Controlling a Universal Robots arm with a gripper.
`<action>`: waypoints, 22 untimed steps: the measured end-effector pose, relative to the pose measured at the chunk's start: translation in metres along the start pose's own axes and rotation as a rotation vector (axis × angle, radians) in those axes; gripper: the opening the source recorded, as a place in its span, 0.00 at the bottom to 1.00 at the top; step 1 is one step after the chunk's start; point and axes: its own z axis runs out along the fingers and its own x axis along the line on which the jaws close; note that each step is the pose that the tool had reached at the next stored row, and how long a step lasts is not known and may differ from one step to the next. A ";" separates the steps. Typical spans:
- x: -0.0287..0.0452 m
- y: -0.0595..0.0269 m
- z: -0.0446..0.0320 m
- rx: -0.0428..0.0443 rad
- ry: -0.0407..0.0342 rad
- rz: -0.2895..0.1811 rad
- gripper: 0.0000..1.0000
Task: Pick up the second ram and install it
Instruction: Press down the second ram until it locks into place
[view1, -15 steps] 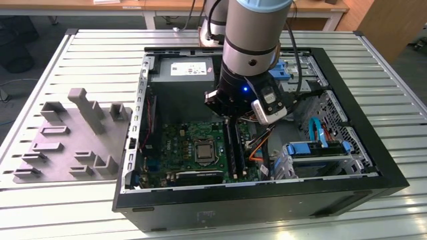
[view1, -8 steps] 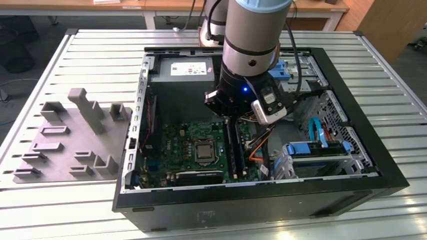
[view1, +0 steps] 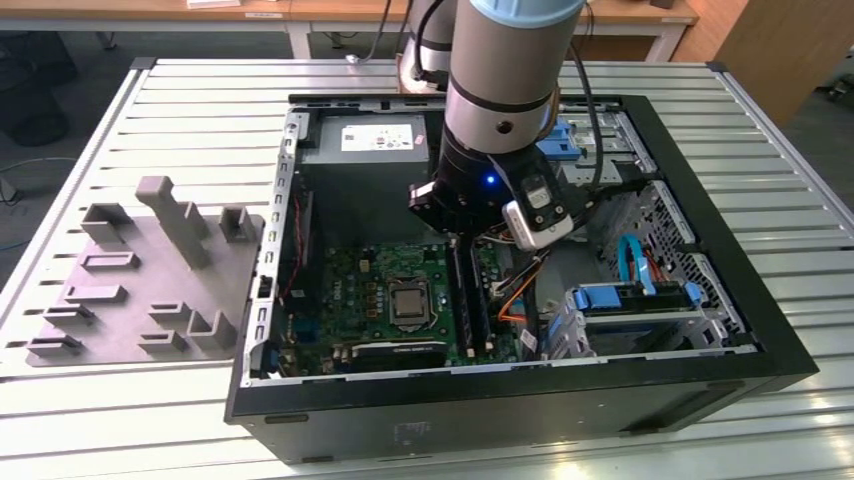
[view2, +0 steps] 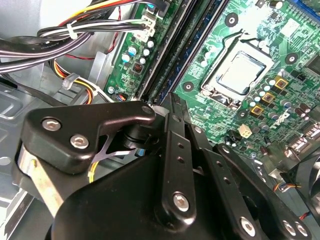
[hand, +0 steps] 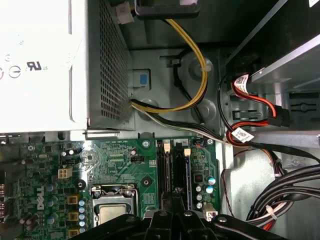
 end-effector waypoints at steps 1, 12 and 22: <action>0.0000 0.0000 0.0000 0.0000 0.0000 0.000 0.11; 0.0000 0.0000 0.0031 -0.0001 -0.0001 0.000 0.11; 0.0003 0.0044 0.0039 0.0000 -0.0001 0.000 0.11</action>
